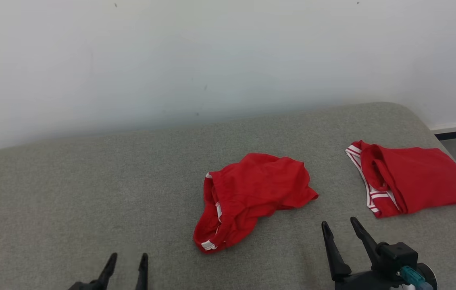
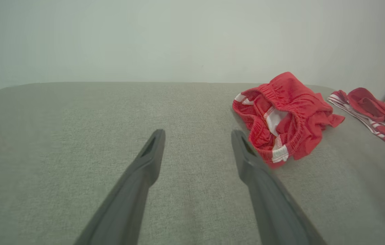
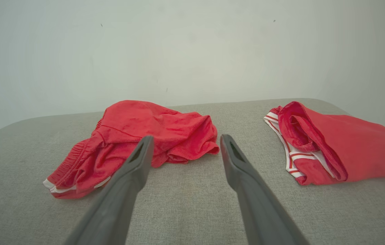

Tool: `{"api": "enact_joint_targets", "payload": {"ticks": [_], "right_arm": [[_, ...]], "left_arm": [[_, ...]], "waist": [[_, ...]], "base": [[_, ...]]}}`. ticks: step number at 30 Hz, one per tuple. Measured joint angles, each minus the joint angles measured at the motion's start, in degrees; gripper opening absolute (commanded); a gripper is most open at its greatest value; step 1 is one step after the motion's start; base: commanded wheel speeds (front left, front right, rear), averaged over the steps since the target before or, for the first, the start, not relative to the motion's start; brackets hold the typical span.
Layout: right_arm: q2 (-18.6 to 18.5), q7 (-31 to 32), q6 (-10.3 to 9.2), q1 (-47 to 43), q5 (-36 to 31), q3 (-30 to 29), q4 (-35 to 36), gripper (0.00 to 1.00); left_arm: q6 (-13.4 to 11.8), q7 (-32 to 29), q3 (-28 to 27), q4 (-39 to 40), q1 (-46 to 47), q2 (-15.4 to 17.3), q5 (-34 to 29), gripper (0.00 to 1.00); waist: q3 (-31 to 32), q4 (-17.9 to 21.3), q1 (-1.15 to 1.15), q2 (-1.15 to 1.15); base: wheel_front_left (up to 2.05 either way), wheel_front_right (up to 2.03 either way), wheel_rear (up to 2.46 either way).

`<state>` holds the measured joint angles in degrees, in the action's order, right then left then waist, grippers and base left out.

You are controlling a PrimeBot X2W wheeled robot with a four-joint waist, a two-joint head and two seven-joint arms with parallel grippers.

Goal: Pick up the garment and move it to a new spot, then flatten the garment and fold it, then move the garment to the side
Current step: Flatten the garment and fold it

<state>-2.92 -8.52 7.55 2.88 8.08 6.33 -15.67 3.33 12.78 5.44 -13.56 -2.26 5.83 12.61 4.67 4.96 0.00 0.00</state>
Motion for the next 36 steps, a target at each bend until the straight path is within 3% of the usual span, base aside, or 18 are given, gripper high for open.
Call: {"api": "enact_joint_targets", "payload": {"ticks": [14, 20, 28, 29, 30, 31, 36], "right_arm": [[0.02, 0.12, 0.0, 2.13, 0.44, 2.88, -0.2, 1.0], [0.01, -0.07, 0.0, 2.92, 0.54, 3.63, -0.36, 1.0], [0.01, -0.66, 0.0, 3.25, 1.09, 4.16, -1.2, 1.0], [0.01, -0.71, 0.0, 3.32, 1.1, 4.15, -1.33, 1.0], [0.01, -0.91, 0.0, 3.37, 1.14, 4.21, -1.41, 1.0], [0.01, -1.02, 0.0, 3.41, 1.16, 4.17, -1.51, 1.0], [0.01, -1.15, 0.0, 3.56, 1.18, 4.04, -1.79, 1.0]], "left_arm": [[3.74, 0.62, 11.17, -15.91, 11.5, 0.03, -0.85, 1.0], [4.16, 1.2, 16.01, -20.52, 16.03, 2.8, -1.18, 1.0], [4.17, 1.43, 21.84, -24.13, 19.61, 7.57, 3.05, 1.0], [4.17, 1.42, 22.46, -24.54, 19.81, 7.9, 4.01, 0.42], [4.17, 1.42, 23.07, -24.97, 19.97, 8.25, 4.53, 0.42], [4.17, 1.42, 23.5, -25.24, 20.18, 8.44, 5.14, 0.0], [4.17, 1.82, 25.07, -25.43, 22.23, 8.73, 8.32, 0.0]], "waist": [[-2.56, 6.65, 0.0, 0.0], [-4.31, 9.84, 0.01, 0.0], [-6.0, 12.62, 0.01, 0.0], [-6.12, 12.81, 0.01, 0.0], [-6.22, 12.95, 0.0, 0.0], [-6.31, 13.04, 0.0, 0.01], [-6.28, 12.94, 0.0, 0.0]], "base": [[0.0, 0.0, 0.0], [0.0, 0.0, 0.0], [0.0, 0.0, 0.0], [0.0, 0.0, 0.0], [0.0, 0.0, 0.0], [0.0, 0.0, 0.0], [0.0, 0.0, 0.0]]}}
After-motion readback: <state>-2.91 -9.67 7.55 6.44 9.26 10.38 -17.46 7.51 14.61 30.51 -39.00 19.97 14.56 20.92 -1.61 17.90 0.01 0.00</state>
